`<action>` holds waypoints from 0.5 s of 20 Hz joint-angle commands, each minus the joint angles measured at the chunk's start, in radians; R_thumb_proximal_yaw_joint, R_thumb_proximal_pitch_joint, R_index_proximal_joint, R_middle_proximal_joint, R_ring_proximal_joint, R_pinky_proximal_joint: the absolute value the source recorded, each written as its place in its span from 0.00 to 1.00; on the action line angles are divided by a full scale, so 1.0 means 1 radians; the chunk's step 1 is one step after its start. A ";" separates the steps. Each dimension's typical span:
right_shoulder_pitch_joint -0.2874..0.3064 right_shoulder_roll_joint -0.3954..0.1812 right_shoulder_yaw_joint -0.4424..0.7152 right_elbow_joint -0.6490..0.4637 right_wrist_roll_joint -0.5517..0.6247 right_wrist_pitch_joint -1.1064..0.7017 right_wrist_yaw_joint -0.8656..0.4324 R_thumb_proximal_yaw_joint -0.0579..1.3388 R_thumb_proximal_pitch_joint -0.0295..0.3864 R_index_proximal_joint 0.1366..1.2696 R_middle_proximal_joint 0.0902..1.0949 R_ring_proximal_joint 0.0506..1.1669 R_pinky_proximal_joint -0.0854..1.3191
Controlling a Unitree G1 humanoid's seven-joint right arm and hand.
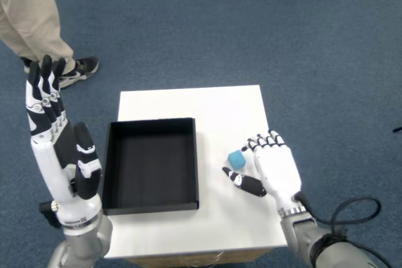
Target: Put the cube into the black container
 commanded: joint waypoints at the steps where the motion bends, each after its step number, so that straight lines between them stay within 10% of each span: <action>1: -0.057 -0.020 -0.020 0.018 0.032 0.011 -0.013 0.31 0.02 0.49 0.35 0.28 0.22; 10: -0.049 -0.031 -0.026 0.018 0.043 0.023 0.031 0.31 0.02 0.48 0.34 0.27 0.21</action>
